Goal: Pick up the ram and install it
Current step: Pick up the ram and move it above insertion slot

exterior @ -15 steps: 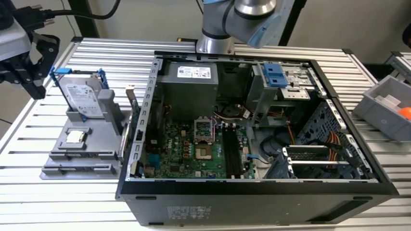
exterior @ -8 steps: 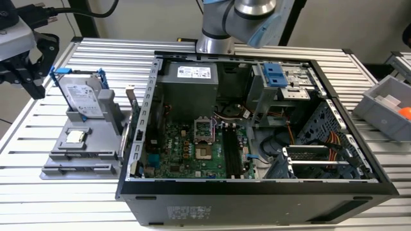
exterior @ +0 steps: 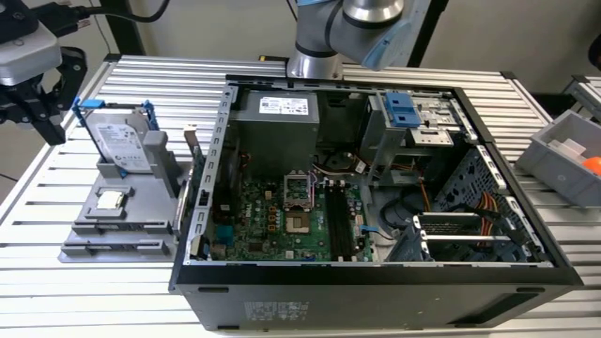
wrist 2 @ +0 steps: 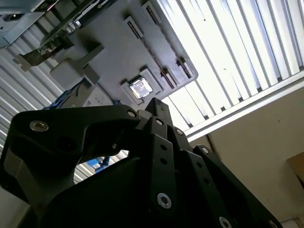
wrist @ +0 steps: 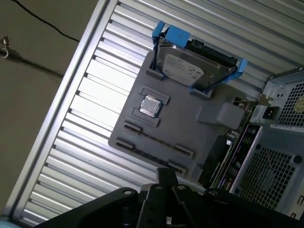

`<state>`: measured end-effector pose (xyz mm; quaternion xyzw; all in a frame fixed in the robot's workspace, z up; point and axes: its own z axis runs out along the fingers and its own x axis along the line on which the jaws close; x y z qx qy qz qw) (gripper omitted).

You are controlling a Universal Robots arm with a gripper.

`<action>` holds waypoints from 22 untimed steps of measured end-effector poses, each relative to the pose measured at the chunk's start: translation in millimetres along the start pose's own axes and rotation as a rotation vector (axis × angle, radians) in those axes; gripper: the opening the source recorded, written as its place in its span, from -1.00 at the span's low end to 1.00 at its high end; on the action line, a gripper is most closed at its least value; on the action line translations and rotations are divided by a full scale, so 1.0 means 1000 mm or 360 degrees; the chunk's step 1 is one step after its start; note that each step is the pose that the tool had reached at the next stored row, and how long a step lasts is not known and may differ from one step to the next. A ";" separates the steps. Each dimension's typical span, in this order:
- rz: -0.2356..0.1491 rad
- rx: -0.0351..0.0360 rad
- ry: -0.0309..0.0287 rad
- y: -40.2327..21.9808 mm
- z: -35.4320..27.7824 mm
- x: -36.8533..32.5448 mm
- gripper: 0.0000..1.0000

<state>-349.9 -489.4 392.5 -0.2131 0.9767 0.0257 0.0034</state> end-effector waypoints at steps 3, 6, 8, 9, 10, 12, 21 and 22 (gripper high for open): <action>-0.0048 -0.0001 0.00023 0.0001 0.0000 0.0000 -1.00; -0.0090 -0.0002 0.00044 0.0002 0.0000 0.0000 -1.00; -0.0120 -0.0002 0.00059 0.0001 0.0000 0.0000 -1.00; -0.0135 -0.0002 0.00066 0.0001 0.0000 0.0000 -1.00; -0.0150 -0.0003 0.00073 0.0001 0.0000 0.0000 -1.00; -0.0177 -0.0003 0.00088 0.0002 -0.0001 0.0000 -1.00; -0.0294 -0.0005 0.00143 0.0003 0.0000 -0.0001 -1.00; -0.0305 -0.0005 0.00148 0.0004 0.0001 -0.0001 -1.00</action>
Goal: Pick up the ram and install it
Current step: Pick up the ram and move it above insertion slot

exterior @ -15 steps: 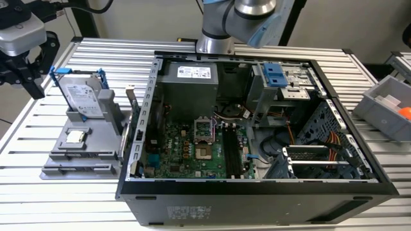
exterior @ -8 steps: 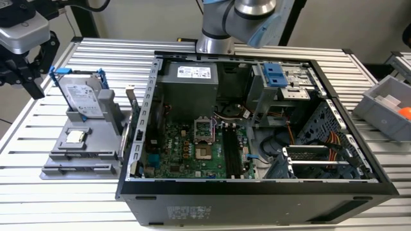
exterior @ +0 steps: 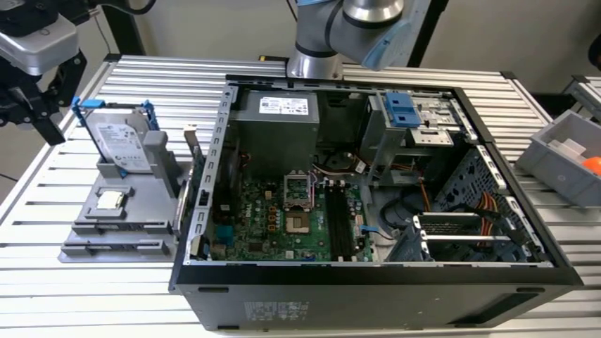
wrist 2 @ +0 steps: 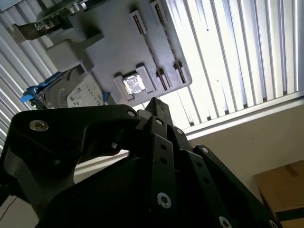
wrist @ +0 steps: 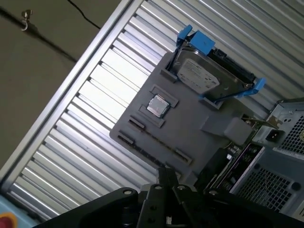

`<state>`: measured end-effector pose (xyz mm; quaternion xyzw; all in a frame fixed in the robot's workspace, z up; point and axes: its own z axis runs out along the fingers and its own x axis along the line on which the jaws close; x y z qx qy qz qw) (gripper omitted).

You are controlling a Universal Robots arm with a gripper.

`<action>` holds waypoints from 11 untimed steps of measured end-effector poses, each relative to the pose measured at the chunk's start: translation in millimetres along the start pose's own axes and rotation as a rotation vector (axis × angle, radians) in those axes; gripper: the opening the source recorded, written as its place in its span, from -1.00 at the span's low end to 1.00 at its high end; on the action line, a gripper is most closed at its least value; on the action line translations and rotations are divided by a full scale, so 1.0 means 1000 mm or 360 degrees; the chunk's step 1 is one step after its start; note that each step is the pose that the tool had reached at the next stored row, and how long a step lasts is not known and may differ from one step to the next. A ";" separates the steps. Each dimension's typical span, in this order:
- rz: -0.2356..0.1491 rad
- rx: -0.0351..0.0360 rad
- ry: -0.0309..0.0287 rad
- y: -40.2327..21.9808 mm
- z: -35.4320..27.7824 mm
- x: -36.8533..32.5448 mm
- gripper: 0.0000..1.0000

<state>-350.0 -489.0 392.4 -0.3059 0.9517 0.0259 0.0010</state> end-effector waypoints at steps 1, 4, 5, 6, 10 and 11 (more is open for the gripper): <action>-0.0015 0.0000 0.00008 0.0000 0.0000 0.0000 -1.00; -0.0055 -0.0001 0.00029 0.0001 -0.0001 0.0000 -1.00; -0.0068 -0.0001 0.00036 0.0001 -0.0001 0.0000 -1.00; -0.0082 -0.0002 0.00041 0.0001 0.0000 -0.0001 -1.00; -0.0135 -0.0002 0.00068 0.0001 -0.0001 -0.0001 -1.00; -0.0148 -0.0003 0.00073 0.0001 0.0000 -0.0001 -1.00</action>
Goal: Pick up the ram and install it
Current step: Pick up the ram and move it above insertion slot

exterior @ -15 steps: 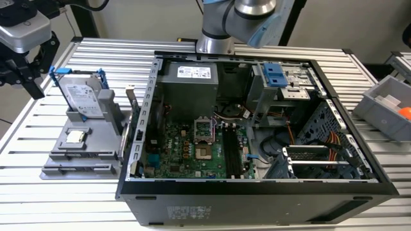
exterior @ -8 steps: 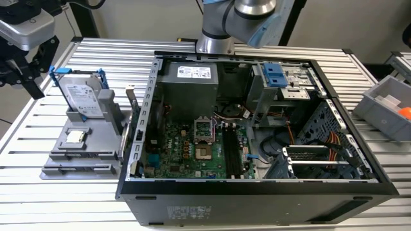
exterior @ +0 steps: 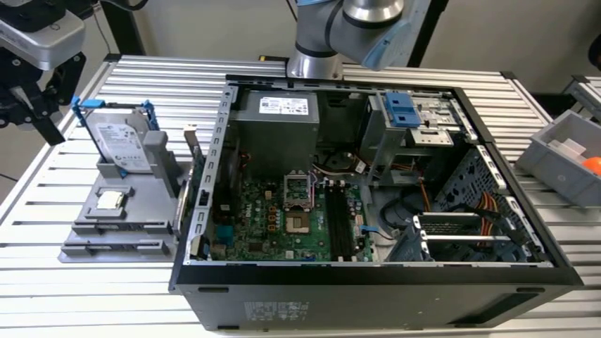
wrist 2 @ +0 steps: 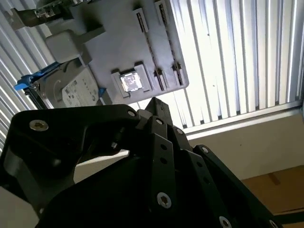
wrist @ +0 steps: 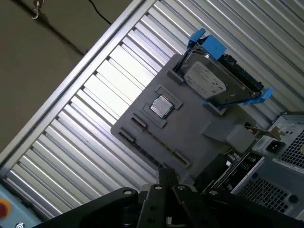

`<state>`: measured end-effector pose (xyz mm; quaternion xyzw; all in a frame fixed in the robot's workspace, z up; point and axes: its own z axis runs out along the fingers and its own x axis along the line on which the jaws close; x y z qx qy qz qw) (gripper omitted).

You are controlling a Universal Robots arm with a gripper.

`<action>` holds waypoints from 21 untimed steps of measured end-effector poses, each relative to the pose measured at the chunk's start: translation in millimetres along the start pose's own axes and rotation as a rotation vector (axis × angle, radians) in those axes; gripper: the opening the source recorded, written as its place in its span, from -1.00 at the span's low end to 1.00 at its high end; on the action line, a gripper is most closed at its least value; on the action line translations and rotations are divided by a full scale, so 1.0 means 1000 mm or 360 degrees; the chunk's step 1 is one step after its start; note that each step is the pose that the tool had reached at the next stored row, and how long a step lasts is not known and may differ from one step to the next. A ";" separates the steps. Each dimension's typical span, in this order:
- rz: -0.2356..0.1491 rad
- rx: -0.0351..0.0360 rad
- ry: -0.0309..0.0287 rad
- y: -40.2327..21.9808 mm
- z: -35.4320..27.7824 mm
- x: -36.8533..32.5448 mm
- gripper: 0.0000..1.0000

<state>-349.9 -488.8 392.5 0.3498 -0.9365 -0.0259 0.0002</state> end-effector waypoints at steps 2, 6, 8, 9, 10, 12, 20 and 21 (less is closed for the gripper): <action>-0.0027 0.0000 0.00014 0.0000 0.0000 0.0000 -1.00; -0.0081 -0.0001 0.00041 0.0001 0.0000 -0.0001 -1.00; -0.0108 -0.0002 0.00053 0.0002 0.0000 -0.0001 -1.00; -0.0122 -0.0002 0.00061 0.0002 0.0000 -0.0002 -1.00; -0.0136 -0.0002 0.00065 0.0002 0.0000 -0.0002 -1.00; -0.0163 -0.0003 0.00080 0.0003 0.0000 -0.0002 -1.00; -0.0292 -0.0005 0.00144 0.0005 0.0000 -0.0004 -1.00; -0.0311 -0.0005 0.00152 0.0005 0.0000 -0.0005 -1.00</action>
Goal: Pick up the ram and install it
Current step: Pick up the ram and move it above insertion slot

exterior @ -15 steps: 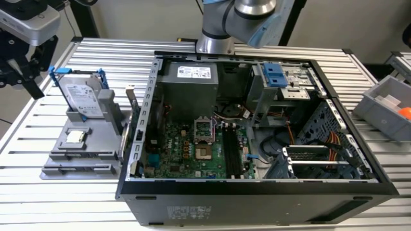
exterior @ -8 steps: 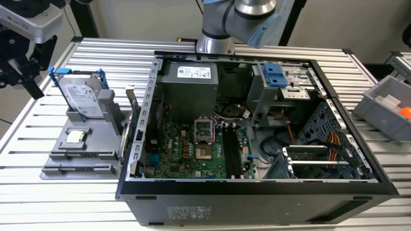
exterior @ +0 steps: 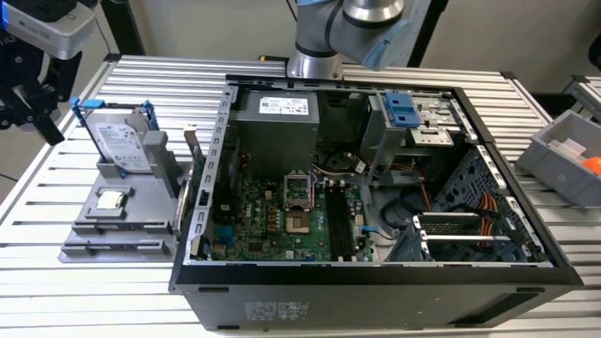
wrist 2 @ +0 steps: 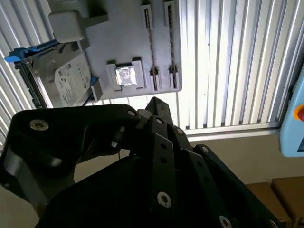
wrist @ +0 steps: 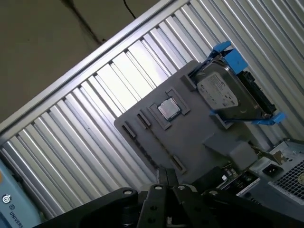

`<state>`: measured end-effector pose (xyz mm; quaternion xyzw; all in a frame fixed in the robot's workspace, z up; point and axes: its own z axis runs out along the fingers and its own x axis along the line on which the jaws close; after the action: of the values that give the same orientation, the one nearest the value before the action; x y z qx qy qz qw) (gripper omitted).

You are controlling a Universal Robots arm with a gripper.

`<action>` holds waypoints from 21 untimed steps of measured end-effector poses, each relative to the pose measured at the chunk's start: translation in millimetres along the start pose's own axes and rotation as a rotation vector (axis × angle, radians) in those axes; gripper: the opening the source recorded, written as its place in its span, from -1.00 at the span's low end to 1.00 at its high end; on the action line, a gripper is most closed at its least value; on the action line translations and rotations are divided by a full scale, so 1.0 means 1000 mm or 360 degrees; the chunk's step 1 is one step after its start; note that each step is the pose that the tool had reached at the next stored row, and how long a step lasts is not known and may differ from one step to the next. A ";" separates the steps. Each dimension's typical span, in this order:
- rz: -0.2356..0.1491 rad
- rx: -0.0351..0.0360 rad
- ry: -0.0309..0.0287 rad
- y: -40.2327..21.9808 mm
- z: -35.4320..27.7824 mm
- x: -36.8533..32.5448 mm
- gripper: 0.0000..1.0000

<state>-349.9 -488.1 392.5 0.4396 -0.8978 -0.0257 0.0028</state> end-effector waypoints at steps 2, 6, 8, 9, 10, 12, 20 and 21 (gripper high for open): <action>-0.0038 -0.0001 0.00019 0.0001 0.0000 -0.0001 -1.00; -0.0142 -0.0002 0.00066 0.0002 0.0000 -0.0002 -1.00; -0.0190 -0.0002 0.00080 0.0002 0.0000 -0.0002 -1.00; -0.0213 -0.0001 0.00087 0.0002 0.0000 -0.0002 -1.00; -0.0238 -0.0001 0.00095 0.0002 0.0000 -0.0002 -1.00; -0.0280 -0.0001 0.00110 0.0002 0.0000 -0.0002 -1.00; -0.0439 -0.0003 0.00177 0.0002 -0.0002 -0.0002 -1.00; -0.0464 -0.0001 0.00179 0.0002 -0.0001 -0.0002 -1.00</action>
<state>-350.0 -487.8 392.6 0.5656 -0.8243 -0.0238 0.0042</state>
